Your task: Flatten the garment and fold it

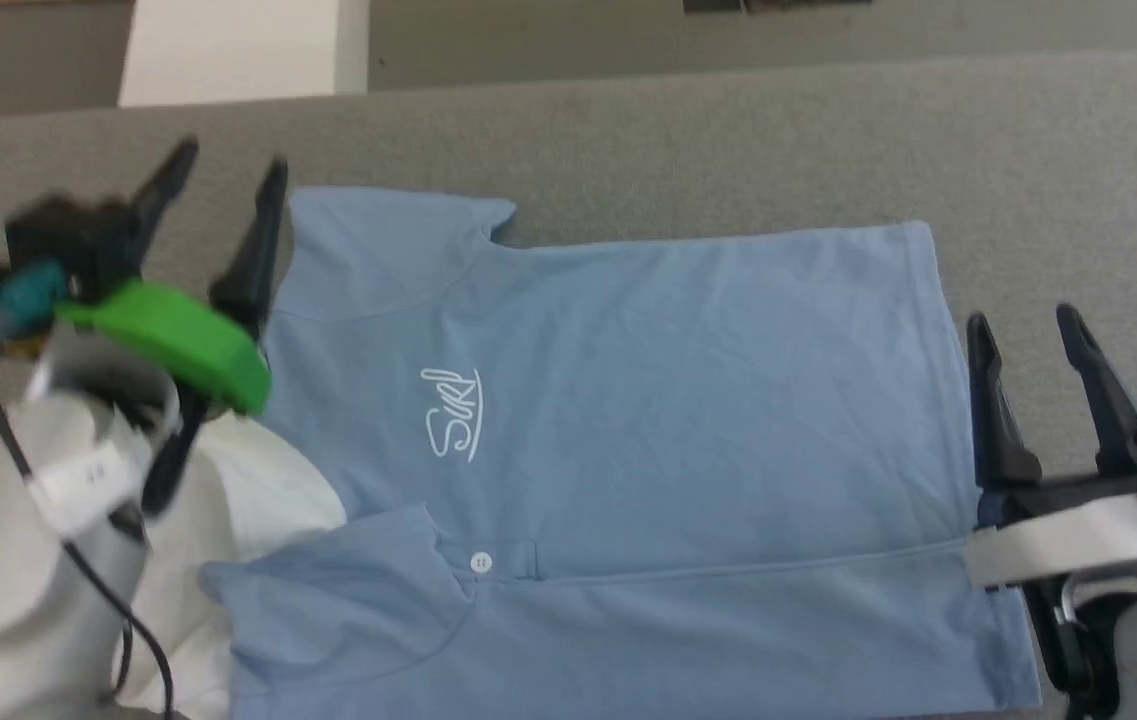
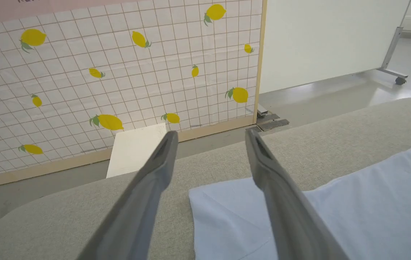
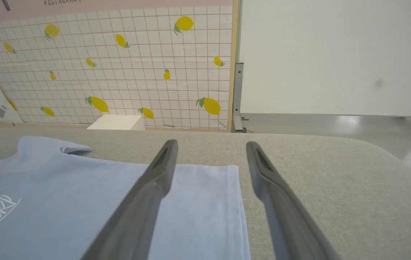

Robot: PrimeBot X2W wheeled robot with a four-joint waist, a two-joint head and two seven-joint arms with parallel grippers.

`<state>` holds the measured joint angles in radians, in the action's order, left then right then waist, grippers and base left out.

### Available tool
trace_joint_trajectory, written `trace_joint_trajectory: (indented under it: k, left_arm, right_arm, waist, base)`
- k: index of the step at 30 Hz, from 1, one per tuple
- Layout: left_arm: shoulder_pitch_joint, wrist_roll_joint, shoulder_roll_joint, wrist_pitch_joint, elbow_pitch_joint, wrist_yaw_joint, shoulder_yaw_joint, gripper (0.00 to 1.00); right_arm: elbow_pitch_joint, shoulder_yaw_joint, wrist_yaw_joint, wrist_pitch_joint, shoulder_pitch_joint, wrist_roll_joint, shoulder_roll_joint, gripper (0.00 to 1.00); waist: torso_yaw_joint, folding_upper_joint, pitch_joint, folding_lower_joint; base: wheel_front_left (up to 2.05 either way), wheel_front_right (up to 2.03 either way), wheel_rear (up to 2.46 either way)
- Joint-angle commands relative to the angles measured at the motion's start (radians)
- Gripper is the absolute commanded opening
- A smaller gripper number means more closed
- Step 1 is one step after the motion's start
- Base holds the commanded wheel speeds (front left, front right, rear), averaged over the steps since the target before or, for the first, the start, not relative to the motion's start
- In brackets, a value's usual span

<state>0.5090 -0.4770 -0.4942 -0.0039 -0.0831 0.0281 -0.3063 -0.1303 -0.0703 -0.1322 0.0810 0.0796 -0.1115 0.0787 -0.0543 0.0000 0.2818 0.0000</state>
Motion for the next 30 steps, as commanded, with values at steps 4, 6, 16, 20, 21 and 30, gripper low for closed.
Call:
trace_joint_trajectory:
  k: [4,6,16,20,21,30]
  left_arm:
    - [0.179,-0.030,-0.015,0.086,-0.128,0.055,-0.019,1.00]
    - [0.244,-0.050,-0.022,0.142,-0.182,0.069,-0.028,1.00]
    - [0.404,-0.153,-0.056,0.571,-0.364,0.031,-0.046,1.00]
    - [0.402,-0.164,-0.073,0.713,-0.375,-0.021,-0.058,1.00]
    - [0.398,-0.168,-0.075,0.739,-0.371,-0.029,-0.061,1.00]
    - [0.373,-0.187,-0.100,0.804,-0.290,-0.054,-0.059,0.00]
  right_arm:
    - [0.013,0.034,0.002,0.026,0.080,0.001,0.007,1.00]
    - [0.020,0.047,0.002,0.031,0.107,0.004,0.009,1.00]
    - [0.048,0.088,0.002,0.037,0.163,0.015,0.002,1.00]
    - [0.055,0.094,0.002,0.034,0.167,0.015,0.000,1.00]
    - [0.055,0.095,0.002,0.033,0.169,0.015,0.000,1.00]
    - [0.101,0.131,0.002,-0.046,0.324,0.030,0.045,1.00]
  waist:
    - [-0.071,0.0000,0.157,0.0000]
    - [-0.087,0.0000,0.183,0.0000]
    - [-0.138,0.0000,0.245,0.0000]
    - [-0.144,0.0000,0.247,0.0000]
    - [-0.145,0.0000,0.247,0.0000]
    - [-0.148,0.0000,0.259,0.0000]
  base:
    - [0.00,0.00,0.00]
    - [0.00,0.00,0.00]
    - [0.00,0.00,0.00]
    - [0.00,0.00,0.00]
    - [0.00,0.00,0.00]
    - [0.00,0.00,0.00]
